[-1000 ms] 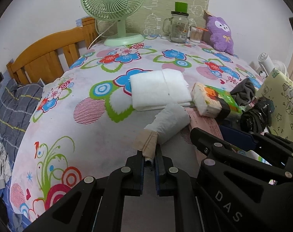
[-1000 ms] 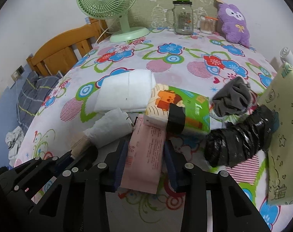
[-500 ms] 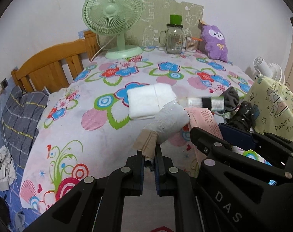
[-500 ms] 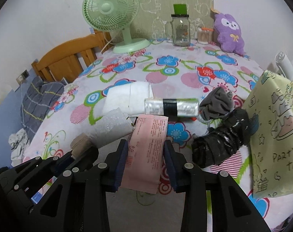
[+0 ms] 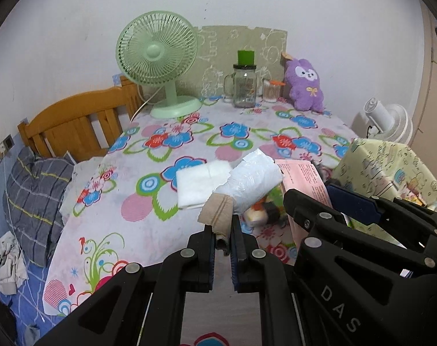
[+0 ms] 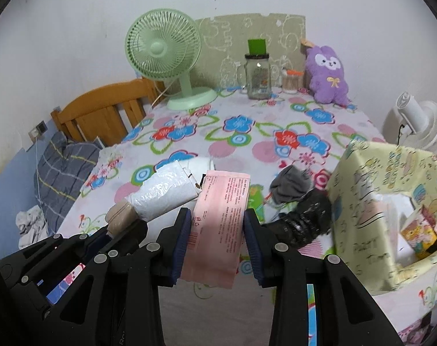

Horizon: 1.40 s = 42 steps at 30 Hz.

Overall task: Organize soft objects
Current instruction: 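Lift and carry the white roll and pink packet over the gift box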

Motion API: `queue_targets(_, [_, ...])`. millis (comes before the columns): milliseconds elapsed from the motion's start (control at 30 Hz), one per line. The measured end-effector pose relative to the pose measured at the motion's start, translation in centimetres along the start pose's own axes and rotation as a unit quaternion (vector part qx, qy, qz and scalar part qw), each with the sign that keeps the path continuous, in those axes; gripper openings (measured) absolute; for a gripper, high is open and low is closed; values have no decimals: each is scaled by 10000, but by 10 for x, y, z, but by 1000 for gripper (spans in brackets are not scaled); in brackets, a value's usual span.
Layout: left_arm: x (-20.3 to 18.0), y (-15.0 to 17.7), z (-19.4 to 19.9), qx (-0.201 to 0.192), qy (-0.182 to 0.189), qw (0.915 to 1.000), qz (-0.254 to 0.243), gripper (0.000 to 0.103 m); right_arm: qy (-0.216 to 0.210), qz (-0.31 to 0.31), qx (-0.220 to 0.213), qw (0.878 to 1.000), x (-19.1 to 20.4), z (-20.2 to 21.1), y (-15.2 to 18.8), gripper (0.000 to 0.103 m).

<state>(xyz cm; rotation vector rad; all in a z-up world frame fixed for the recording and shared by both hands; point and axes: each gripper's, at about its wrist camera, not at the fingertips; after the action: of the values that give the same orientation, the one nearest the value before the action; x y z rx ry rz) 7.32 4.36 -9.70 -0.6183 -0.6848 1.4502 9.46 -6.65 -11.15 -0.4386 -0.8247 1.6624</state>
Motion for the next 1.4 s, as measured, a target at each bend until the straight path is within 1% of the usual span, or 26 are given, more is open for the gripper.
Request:
queue_targets(333, [-19, -17, 19, -215, 51, 9997, -71, 6, 59, -20, -250, 9997, -15, 27, -13, 41])
queue_targets(633, [-45, -30, 30, -385, 183, 9989, -176, 6, 205, -66, -438, 9988, -39, 48, -22, 41])
queue_targets(1000, [-76, -41, 36, -528, 363, 9976, -279, 6, 405, -108, -609, 9973, -69, 69, -29, 41])
queue_targets(1400, [-118, -52, 34, -631, 625, 9946, -528, 6, 672, -298, -766, 9943, -109, 85, -31, 41])
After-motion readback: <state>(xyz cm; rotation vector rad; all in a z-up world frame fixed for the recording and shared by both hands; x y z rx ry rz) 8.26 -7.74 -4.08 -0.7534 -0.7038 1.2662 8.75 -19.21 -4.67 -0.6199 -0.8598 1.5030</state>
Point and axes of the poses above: each gripper's, at about its wrist camera, not at the fingertips, and z roughly against the way its jaws point, x to its left, y to its underside, and after that the axes turned 2 degrees about -y, right-handed
